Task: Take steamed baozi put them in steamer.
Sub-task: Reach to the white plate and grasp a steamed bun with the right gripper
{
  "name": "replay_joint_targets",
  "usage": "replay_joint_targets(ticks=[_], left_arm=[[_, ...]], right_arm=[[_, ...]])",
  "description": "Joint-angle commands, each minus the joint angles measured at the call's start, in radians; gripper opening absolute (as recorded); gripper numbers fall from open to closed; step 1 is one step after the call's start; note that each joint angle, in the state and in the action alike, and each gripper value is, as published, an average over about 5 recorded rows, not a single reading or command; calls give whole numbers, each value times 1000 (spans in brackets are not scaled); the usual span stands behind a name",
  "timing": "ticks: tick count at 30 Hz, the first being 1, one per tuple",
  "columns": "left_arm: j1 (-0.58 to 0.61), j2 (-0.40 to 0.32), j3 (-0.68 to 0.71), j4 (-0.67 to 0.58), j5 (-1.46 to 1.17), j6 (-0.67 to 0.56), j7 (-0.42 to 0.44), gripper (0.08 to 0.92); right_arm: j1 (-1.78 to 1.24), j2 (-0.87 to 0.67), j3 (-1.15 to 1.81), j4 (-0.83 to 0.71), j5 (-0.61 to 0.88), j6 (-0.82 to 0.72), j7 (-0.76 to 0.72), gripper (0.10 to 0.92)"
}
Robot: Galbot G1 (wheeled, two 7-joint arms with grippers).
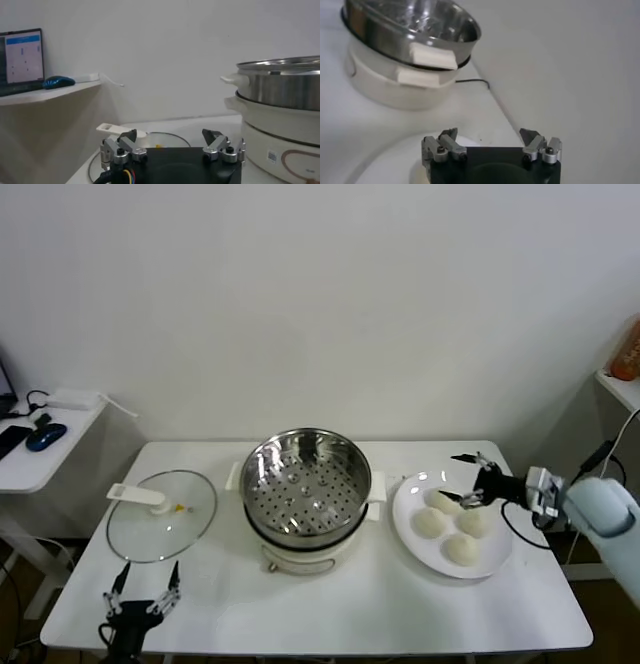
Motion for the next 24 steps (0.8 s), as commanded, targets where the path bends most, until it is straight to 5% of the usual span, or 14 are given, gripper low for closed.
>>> replay_joint_targets(ticks=[1, 11, 24], left_arm=[[-2, 5, 0, 1, -1, 1, 0, 823], [-16, 9, -6, -9, 0, 17, 1, 823], [-44, 10, -9, -16, 14, 44, 3, 823]], right_arm=[[497, -18, -459, -237, -37, 26, -235, 823], [733, 179, -839, -441, -76, 82, -331, 823], [684, 331, -891, -584, -128, 67, -321, 823]])
